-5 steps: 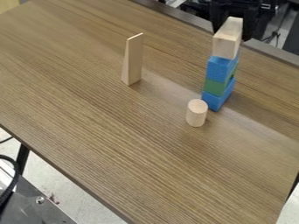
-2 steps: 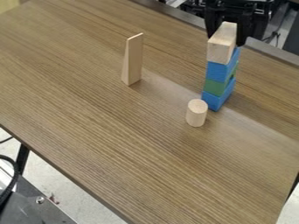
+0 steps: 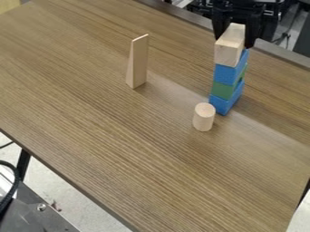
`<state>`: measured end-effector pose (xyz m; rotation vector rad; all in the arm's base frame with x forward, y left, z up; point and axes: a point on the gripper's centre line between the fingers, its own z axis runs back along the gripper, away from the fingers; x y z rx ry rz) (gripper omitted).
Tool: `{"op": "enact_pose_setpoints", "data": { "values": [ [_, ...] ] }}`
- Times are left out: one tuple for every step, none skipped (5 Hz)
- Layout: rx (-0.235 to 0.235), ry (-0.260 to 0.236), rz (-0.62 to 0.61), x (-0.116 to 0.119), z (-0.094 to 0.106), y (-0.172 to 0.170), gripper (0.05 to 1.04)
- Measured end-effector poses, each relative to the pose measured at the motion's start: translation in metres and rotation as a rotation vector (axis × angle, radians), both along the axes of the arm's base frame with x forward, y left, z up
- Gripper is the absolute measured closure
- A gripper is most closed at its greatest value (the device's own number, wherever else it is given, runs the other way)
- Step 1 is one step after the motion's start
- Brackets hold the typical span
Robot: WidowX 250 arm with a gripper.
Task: Place the block on top of the blue rectangular box
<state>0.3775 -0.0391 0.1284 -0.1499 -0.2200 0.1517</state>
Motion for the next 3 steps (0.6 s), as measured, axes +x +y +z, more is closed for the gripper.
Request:
{"op": "enact_pose_setpoints", "data": {
  "values": [
    [0.002, -0.008, -0.009, 0.0009, 0.0010, -0.0037, 0.507],
    [0.010, -0.015, -0.014, 0.0019, 0.0011, -0.0047, 0.507],
    [0.010, -0.026, -0.013, 0.0036, 0.0015, -0.0047, 0.507]
  ]
}}
